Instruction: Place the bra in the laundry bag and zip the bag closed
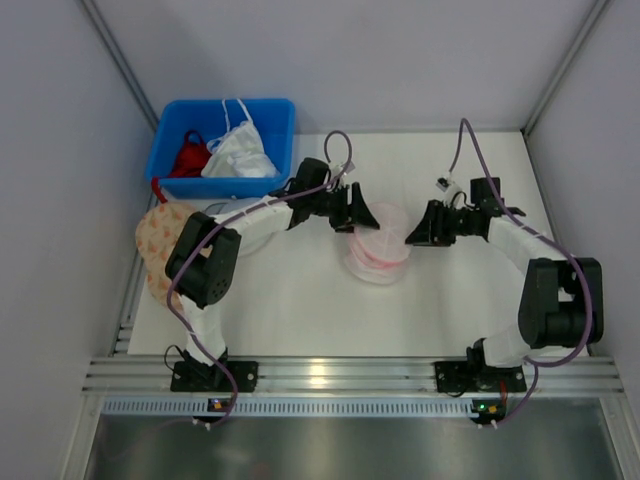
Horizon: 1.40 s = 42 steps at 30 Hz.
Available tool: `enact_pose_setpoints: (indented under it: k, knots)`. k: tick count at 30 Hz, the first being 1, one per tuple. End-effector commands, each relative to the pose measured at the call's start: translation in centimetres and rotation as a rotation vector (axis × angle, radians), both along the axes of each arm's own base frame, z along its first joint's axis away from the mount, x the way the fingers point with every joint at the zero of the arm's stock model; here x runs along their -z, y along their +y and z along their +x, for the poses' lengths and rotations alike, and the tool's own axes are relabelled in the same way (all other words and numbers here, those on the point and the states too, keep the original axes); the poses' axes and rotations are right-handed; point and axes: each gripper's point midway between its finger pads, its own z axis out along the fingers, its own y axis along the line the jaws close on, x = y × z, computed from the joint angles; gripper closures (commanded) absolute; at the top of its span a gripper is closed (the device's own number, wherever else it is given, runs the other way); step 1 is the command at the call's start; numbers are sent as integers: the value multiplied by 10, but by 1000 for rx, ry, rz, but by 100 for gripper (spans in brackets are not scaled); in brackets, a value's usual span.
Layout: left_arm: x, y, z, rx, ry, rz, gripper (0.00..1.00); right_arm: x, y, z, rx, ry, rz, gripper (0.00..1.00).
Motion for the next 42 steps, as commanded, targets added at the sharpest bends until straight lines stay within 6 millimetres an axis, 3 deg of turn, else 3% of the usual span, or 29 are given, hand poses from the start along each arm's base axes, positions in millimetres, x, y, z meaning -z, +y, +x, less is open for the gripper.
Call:
enact_pose_setpoints:
  k: [1, 6, 8, 10, 11, 12, 18, 22, 27, 35, 42]
  knots:
    - [-43, -11, 0, 18, -66, -124, 40, -19, 12, 2, -41, -90, 26, 59]
    - [-35, -15, -1, 24, 5, -149, 41, -20, 19, 1, -52, -87, 41, 60]
    - [-29, -16, -7, 39, 45, -164, 49, -25, 23, 1, -63, -90, 55, 59]
    - [-44, -16, -10, 62, 47, -250, 63, -32, 23, -1, -69, -106, 54, 56]
    - [-40, -13, -15, 81, 68, -250, 63, -34, 22, -2, -67, -108, 51, 56]
    - [-48, -13, -16, 100, 61, -293, 69, -38, 21, -2, -74, -129, 42, 49]
    - [-51, 13, -20, 116, 212, -375, 100, -47, 7, -6, -39, -161, -1, 22]
    - [-73, 25, -25, 103, 235, -519, 100, -37, 0, -10, -17, -115, 12, 15]
    - [-92, 30, -31, 111, 238, -591, 100, -38, 13, -11, 4, -64, 145, 10]
    - [-92, 36, -44, 143, 289, -608, 100, -49, 21, 18, -26, -84, 246, 10]
    - [-85, 35, -45, 143, 308, -604, 100, -52, 34, 12, -63, -43, 369, 19]
